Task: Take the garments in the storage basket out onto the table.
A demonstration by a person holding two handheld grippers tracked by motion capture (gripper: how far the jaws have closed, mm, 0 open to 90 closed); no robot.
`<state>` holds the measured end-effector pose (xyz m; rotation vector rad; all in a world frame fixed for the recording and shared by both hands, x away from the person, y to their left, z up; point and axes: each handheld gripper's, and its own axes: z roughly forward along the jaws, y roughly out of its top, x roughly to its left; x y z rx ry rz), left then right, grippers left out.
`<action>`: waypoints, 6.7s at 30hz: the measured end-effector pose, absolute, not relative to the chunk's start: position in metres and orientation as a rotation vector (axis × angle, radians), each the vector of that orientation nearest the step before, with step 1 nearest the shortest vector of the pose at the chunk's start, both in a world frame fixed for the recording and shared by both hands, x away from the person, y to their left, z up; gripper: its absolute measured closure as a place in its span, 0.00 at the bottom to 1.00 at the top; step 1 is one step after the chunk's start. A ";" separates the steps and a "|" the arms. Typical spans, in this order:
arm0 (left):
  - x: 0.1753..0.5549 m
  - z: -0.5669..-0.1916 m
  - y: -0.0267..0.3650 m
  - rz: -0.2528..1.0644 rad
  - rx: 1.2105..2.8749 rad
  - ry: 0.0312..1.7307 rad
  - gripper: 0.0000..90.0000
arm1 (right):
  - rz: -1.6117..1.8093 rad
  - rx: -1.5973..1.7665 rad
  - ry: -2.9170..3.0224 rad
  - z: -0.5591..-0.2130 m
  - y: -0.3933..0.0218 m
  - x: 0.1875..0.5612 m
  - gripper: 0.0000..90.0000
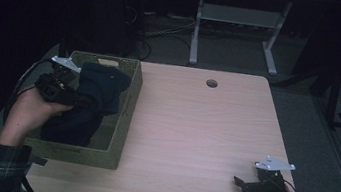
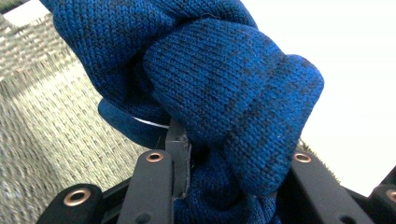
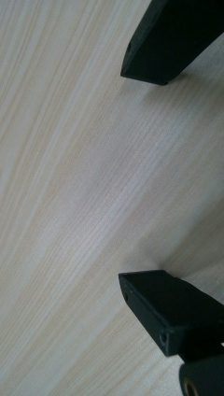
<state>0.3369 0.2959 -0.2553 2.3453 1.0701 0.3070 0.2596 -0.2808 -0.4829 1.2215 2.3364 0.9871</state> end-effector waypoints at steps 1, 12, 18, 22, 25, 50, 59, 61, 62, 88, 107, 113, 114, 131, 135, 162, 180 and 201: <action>0.337 -0.252 0.295 0.311 2.343 1.069 0.73 | 0.987 1.222 2.336 -0.483 -0.281 0.260 0.03; 0.340 -0.227 0.280 0.323 2.331 1.000 0.73 | 0.985 1.227 2.334 -0.483 -0.281 0.259 0.03; 0.341 -0.218 0.271 0.318 2.331 0.973 0.73 | 0.985 1.230 2.334 -0.483 -0.281 0.259 0.03; 0.341 -0.210 0.266 0.323 2.332 0.954 0.74 | 0.985 1.229 2.335 -0.483 -0.281 0.259 0.03; 0.340 -0.200 0.262 0.331 2.329 0.937 0.74 | 0.985 1.229 2.334 -0.483 -0.281 0.259 0.03; 0.343 -0.164 0.196 0.293 2.337 0.718 0.74 | 0.984 1.233 2.335 -0.483 -0.281 0.259 0.03; 0.349 -0.171 0.166 0.254 2.345 0.647 0.74 | 0.984 1.233 2.334 -0.483 -0.281 0.259 0.03; 0.349 -0.173 0.160 0.243 2.344 0.634 0.74 | 0.984 1.233 2.335 -0.483 -0.281 0.259 0.03; 0.349 -0.175 0.157 0.238 2.345 0.626 0.74 | 0.984 1.234 2.335 -0.483 -0.281 0.259 0.03; 0.363 -0.257 0.069 0.009 2.416 0.492 0.74 | 0.986 1.232 2.335 -0.483 -0.281 0.259 0.03; 0.370 -0.329 0.033 -0.135 2.418 0.463 0.73 | 0.988 1.228 2.335 -0.483 -0.281 0.259 0.03; 0.378 -0.351 0.039 -0.154 2.411 0.509 0.73 | 0.983 1.227 2.334 -0.483 -0.281 0.260 0.03; 0.379 -0.356 0.041 -0.157 2.407 0.520 0.73 | 0.983 1.230 2.335 -0.483 -0.281 0.259 0.03; 0.389 -0.406 0.053 -0.152 2.444 0.613 0.69 | 0.984 1.230 2.335 -0.483 -0.281 0.260 0.03; 0.389 -0.414 0.054 -0.150 2.459 0.622 0.67 | 0.983 1.231 2.335 -0.483 -0.281 0.259 0.03; 0.361 -0.379 0.084 0.063 2.402 0.731 0.21 | 0.983 1.231 2.335 -0.483 -0.281 0.259 0.03; 0.305 -0.385 0.096 -0.033 2.369 0.641 0.98 | 0.985 1.231 2.336 -0.483 -0.281 0.259 0.03; 0.295 -0.446 0.065 0.012 2.569 0.582 0.97 | 0.980 1.232 2.329 -0.483 -0.281 0.259 0.03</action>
